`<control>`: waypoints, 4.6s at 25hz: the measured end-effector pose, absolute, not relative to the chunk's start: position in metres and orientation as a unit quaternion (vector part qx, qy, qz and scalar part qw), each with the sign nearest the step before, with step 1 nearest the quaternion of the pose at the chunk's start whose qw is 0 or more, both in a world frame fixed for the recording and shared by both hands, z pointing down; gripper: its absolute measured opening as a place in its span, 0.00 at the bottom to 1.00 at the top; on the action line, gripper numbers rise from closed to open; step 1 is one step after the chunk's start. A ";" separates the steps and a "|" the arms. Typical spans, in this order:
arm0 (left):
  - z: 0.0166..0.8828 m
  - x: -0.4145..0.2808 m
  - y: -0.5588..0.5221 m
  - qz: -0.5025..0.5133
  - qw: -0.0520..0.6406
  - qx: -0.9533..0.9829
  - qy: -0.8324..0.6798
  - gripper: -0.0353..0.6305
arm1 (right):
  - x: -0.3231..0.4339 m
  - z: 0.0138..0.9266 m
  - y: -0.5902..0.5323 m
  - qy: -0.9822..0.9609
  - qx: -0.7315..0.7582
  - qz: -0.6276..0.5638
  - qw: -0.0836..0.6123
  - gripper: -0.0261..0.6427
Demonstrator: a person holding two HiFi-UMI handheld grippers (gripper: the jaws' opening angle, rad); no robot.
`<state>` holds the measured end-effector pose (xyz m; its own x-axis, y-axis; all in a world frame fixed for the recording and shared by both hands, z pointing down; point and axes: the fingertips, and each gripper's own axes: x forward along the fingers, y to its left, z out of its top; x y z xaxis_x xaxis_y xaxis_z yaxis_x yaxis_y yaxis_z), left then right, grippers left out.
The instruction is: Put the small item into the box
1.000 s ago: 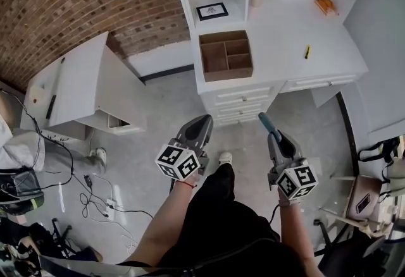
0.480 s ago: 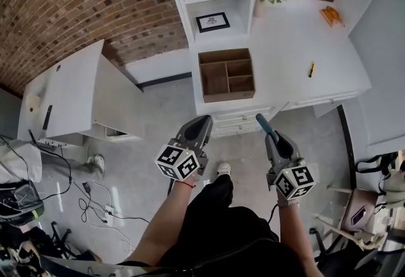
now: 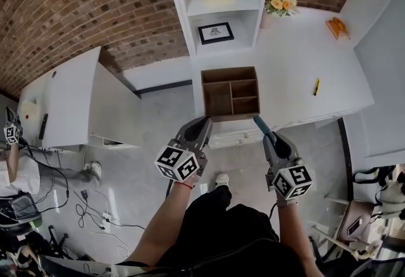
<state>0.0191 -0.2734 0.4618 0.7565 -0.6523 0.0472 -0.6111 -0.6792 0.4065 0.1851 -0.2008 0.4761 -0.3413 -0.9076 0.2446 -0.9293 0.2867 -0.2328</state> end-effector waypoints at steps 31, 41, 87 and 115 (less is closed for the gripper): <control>0.461 0.005 -0.349 -0.071 0.201 0.882 -0.419 0.06 | 0.163 0.527 -0.295 -0.844 0.448 0.145 0.258 0.14; 0.466 0.008 -0.361 -0.069 0.202 0.876 -0.434 0.06 | 0.150 0.541 -0.305 -0.858 0.398 0.130 0.297 0.14; 0.453 0.019 -0.369 -0.080 0.200 0.881 -0.421 0.06 | 0.171 0.482 -0.322 -0.864 0.447 0.093 0.210 0.11; 0.417 0.017 -0.373 -0.075 0.145 0.894 -0.416 0.06 | 0.186 0.407 -0.342 -0.857 0.507 0.046 0.081 0.04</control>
<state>0.0171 -0.3734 0.4170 0.6422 -0.7664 -0.0136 -0.7230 -0.6115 0.3216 0.1861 -0.3423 0.4066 -0.4731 -0.8613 0.1856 -0.8763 0.4818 0.0023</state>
